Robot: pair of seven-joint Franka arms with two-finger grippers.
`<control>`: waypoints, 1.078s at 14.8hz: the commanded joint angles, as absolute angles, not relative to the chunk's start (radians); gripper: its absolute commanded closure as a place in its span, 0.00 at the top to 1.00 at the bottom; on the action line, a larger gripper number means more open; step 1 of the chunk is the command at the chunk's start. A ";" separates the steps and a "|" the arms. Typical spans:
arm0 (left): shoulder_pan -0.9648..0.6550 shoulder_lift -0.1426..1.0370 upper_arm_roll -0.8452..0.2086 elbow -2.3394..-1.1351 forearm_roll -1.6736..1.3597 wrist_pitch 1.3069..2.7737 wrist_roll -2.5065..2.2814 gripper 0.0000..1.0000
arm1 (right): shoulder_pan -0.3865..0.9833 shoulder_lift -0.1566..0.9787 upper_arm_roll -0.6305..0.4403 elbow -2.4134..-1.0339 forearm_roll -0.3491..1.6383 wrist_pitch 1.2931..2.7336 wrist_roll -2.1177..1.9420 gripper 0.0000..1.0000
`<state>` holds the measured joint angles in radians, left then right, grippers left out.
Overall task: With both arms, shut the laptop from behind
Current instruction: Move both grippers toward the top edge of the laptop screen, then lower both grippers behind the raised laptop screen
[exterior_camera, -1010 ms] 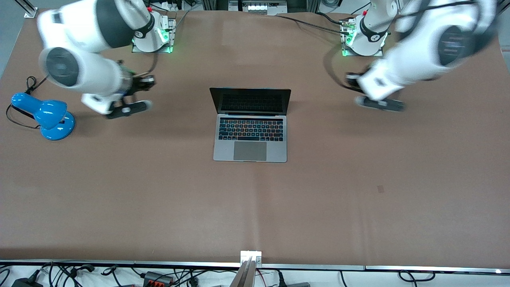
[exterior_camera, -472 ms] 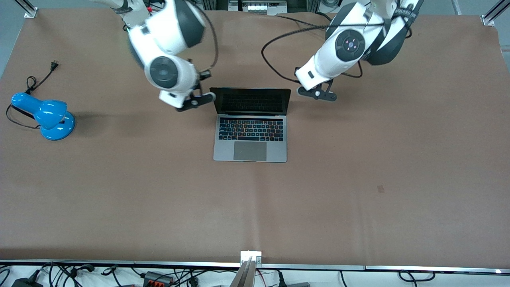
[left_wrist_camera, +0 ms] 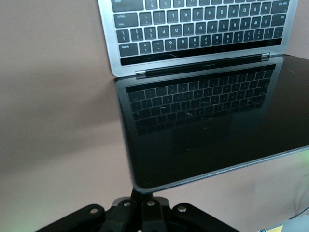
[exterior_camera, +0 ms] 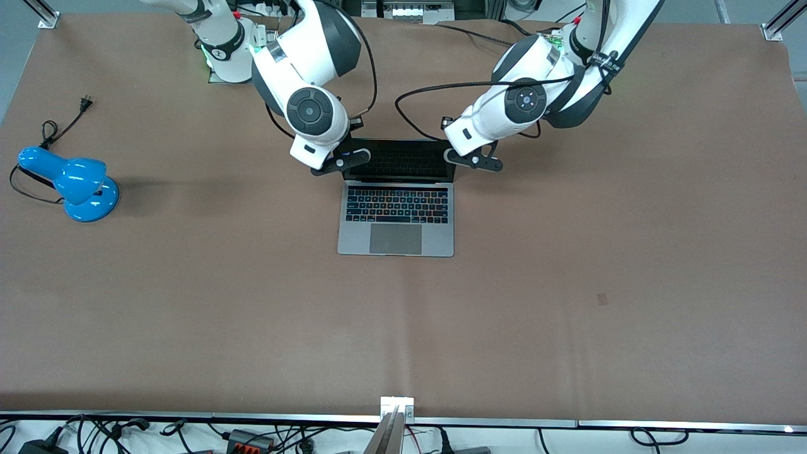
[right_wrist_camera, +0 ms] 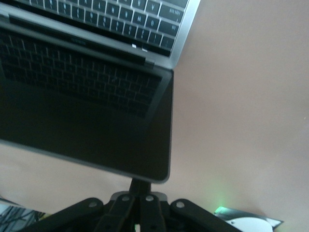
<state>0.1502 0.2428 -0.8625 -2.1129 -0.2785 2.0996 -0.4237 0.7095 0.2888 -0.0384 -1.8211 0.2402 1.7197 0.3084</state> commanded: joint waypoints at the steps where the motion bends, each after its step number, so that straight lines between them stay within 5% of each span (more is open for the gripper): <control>1: 0.127 0.259 -0.867 -2.111 -0.285 2.146 -0.440 0.00 | 0.701 0.288 -0.040 -1.812 0.261 1.738 0.313 0.00; 16: 0.138 0.437 -0.779 -1.987 -0.183 2.192 -0.439 0.00 | 0.678 0.345 -0.051 -1.796 0.250 1.945 0.318 0.00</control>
<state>0.1417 0.3919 -0.7828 -2.0271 -0.2076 2.1944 -0.4305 0.6941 0.3255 -0.0538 -1.8165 0.2407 1.9227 0.3091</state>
